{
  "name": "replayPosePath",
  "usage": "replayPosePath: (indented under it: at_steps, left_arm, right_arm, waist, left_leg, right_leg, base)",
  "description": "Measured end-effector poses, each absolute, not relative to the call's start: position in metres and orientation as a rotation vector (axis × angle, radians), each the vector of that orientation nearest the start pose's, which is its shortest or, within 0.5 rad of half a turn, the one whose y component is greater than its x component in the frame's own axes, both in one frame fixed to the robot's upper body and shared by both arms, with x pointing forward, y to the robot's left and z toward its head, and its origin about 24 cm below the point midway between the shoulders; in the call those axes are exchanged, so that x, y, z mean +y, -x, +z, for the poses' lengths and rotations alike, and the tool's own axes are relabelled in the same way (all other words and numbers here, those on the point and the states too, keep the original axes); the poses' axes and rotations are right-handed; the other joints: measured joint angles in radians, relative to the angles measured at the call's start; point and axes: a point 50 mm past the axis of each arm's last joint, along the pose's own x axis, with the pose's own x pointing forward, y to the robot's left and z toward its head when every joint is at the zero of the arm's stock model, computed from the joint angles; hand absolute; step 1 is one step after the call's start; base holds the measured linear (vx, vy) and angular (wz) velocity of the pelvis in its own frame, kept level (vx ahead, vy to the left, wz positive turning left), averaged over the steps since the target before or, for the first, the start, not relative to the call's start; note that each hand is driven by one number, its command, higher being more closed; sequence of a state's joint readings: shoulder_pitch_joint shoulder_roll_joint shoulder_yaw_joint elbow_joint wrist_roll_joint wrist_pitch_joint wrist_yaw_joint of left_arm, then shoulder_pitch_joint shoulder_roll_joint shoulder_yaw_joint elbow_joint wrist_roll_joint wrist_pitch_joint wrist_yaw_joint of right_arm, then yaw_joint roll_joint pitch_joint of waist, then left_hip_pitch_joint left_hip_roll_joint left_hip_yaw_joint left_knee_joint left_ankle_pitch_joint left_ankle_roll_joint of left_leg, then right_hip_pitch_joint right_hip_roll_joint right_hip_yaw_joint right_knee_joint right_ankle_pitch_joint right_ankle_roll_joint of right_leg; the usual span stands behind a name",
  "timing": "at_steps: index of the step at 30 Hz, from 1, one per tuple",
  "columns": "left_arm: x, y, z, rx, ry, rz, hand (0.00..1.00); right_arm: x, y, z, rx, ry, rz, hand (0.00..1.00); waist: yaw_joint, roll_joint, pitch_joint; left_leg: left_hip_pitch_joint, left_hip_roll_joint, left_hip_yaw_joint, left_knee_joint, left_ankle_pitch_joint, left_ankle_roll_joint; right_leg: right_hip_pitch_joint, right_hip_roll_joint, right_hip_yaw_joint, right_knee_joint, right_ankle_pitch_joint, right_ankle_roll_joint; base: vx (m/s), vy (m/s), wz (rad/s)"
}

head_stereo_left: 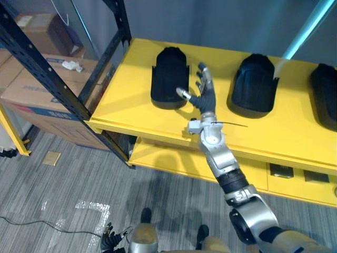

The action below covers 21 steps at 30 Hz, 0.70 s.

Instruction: Walk over and take plastic housings, then place them on the shelf

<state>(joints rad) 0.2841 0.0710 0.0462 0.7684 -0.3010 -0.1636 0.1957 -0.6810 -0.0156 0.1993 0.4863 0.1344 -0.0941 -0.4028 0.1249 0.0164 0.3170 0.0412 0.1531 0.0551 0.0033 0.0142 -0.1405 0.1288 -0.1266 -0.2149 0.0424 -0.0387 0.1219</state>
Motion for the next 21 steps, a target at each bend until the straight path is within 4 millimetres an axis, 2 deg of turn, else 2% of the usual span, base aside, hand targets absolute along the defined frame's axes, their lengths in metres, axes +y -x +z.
replayPosePath:
  at_steps: [4, 9, 13, 18, 21]
  left_arm:
    - [0.206, -0.078, -0.142, 0.887, 0.143, 0.505, 0.0]
    - [0.204, -0.077, -0.144, 0.898, 0.165, 0.512, 0.0]
    - [0.201, -0.077, -0.145, 0.899, 0.177, 0.507, 0.0]
    - [0.202, -0.079, -0.144, 0.881, 0.179, 0.505, 0.0]
    - [0.203, -0.08, -0.144, 0.876, 0.181, 0.503, 0.0]
  right_arm:
    - [-0.094, -0.363, 0.123, -0.161, -0.097, -0.154, 0.0]
    - [-0.105, -0.369, 0.13, -0.164, -0.107, -0.111, 0.0]
    - [-0.108, -0.373, 0.139, -0.19, -0.087, -0.08, 0.0]
    - [-0.107, -0.374, 0.142, -0.205, -0.089, 0.004, 0.0]
    - [-0.097, -0.373, 0.144, -0.21, -0.088, 0.085, 0.0]
  waist:
    - [0.004, 0.006, 0.006]
    - [0.002, 0.028, 0.035]
    - [0.001, 0.04, 0.056]
    - [0.0, 0.036, 0.059]
    - [0.0, 0.033, 0.062]
  left_leg:
    - [-0.034, 0.0, -0.009, 0.011, 0.001, -0.001]
    - [-0.062, -0.001, -0.017, 0.03, 0.004, 0.001]
    - [-0.064, -0.004, -0.018, 0.027, 0.008, 0.005]
    - [-0.067, -0.009, -0.02, 0.025, 0.013, 0.004]
    - [-0.067, -0.01, -0.021, 0.025, 0.012, 0.004]
  right_leg:
    - [-0.033, 0.0, -0.003, 0.019, 0.005, -0.001]
    - [-0.064, -0.002, -0.004, 0.047, 0.003, -0.002]
    - [-0.08, -0.006, -0.004, 0.075, -0.008, -0.004]
    - [-0.097, -0.018, -0.003, 0.107, -0.026, -0.004]
    - [-0.099, -0.02, -0.005, 0.113, -0.034, -0.002]
  base:
    - [-0.09, 0.0, 0.05]
    - [-0.08, 0.006, 0.01]
    - [-0.03, 0.004, 0.0]
    - [0.01, -0.001, 0.02]
    - [0.0, 0.0, 0.0]
